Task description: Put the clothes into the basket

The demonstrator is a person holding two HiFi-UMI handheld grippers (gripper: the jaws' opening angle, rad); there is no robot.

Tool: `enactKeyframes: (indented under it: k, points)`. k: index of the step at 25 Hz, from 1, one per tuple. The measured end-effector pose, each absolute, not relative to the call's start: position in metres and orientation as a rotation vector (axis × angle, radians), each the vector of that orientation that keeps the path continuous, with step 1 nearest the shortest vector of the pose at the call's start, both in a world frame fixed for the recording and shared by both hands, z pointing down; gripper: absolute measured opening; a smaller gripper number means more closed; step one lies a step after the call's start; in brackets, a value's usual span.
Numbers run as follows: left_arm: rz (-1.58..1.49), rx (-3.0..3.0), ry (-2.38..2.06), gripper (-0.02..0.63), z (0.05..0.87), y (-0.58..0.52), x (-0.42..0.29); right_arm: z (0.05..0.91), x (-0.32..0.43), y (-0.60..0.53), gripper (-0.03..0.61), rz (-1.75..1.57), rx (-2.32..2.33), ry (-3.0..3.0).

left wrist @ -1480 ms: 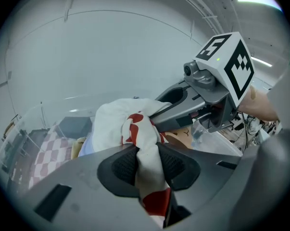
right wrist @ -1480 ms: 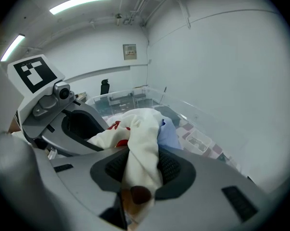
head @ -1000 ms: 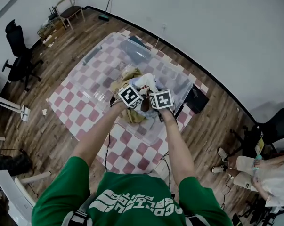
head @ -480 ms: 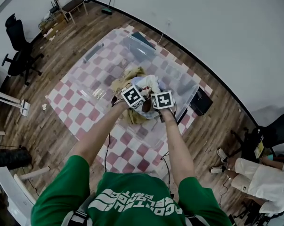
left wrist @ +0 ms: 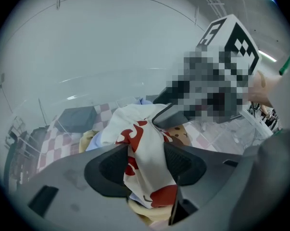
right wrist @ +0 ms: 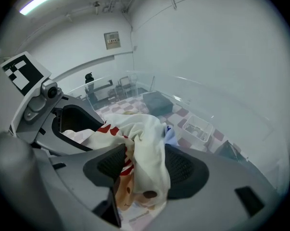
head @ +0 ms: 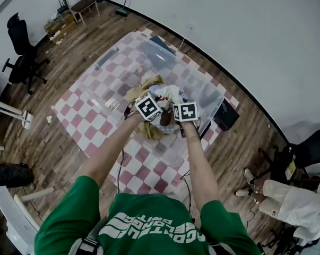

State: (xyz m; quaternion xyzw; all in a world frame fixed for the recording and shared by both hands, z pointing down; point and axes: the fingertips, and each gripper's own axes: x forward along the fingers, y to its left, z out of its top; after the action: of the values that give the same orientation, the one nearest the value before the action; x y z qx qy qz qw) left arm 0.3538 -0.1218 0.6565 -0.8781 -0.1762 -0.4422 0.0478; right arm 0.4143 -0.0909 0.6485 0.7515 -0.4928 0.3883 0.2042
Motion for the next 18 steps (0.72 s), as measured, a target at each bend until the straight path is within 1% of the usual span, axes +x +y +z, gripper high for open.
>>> enactKeyframes:
  k: [10, 12, 13, 15, 16, 18]
  points:
    - [-1.124, -2.814, -0.412, 0.210, 0.592, -0.130, 0.347, 0.576, 0.403, -0.093, 0.248, 0.898, 2.222, -1.454]
    - [-1.088, -2.844, -0.407, 0.197, 0.581, -0.127, 0.341, 0.563, 0.395, -0.092, 0.241, 0.870, 2.235, -1.492]
    - [-1.066, -2.861, -0.401, 0.172, 0.576, -0.126, 0.339, 0.557, 0.392, -0.090, 0.213, 0.857, 2.240, -1.501]
    - [-1.021, -2.902, -0.382, 0.105, 0.565, -0.124, 0.333, 0.545, 0.385, -0.086, 0.115, 0.833, 2.253, -1.511]
    - [-0.999, -2.921, -0.369, 0.075, 0.560, -0.123, 0.329, 0.540, 0.381, -0.083, 0.086, 0.825, 2.259, -1.512]
    - [-0.955, -2.953, -0.345, 0.044, 0.549, -0.120, 0.320, 0.533, 0.371, -0.078, 0.044, 0.810, 2.261, -1.532]
